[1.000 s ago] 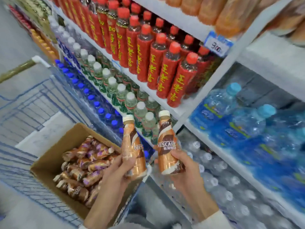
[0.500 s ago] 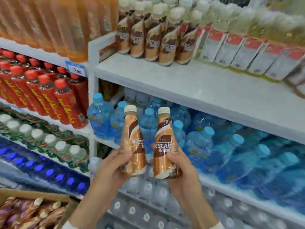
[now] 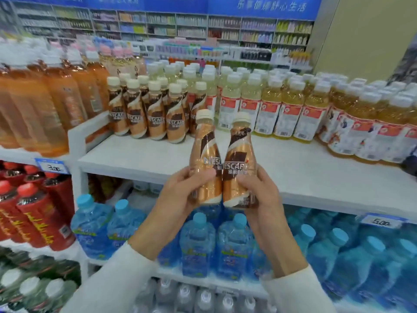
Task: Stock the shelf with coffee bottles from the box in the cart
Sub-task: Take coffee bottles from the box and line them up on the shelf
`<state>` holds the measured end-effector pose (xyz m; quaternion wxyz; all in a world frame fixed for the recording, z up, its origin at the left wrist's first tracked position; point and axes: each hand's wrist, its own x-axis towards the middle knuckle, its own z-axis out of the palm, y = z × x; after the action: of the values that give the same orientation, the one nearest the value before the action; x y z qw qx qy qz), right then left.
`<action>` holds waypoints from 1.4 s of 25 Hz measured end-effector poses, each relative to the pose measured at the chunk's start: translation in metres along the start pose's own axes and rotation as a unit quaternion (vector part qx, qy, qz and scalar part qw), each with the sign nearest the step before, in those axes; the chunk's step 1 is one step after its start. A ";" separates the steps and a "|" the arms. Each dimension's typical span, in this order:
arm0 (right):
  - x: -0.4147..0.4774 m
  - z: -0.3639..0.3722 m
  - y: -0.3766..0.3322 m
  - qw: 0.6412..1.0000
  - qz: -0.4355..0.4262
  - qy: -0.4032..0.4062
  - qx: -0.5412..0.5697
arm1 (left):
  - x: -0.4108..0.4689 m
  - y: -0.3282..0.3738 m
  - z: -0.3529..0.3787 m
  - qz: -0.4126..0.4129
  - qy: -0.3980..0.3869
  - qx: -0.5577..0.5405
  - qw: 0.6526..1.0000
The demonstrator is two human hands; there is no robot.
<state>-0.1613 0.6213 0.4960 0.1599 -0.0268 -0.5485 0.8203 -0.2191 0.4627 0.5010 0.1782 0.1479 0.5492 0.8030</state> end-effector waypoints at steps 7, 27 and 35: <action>0.065 0.005 -0.019 0.985 -0.062 0.030 -0.158 | 0.085 0.015 -0.010 0.105 -0.041 0.201 0.973; 0.058 -0.001 0.012 0.892 -0.106 0.146 -0.415 | 0.074 -0.011 -0.025 0.122 0.118 0.348 0.922; 0.060 -0.014 0.008 0.923 -0.070 0.042 -0.377 | 0.081 -0.003 -0.045 0.082 -0.005 0.314 0.946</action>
<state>-0.2170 0.6491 0.4912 0.2177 -0.0808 -0.8104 0.5379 -0.3107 0.4633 0.4857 0.0590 0.2452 0.7584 0.6010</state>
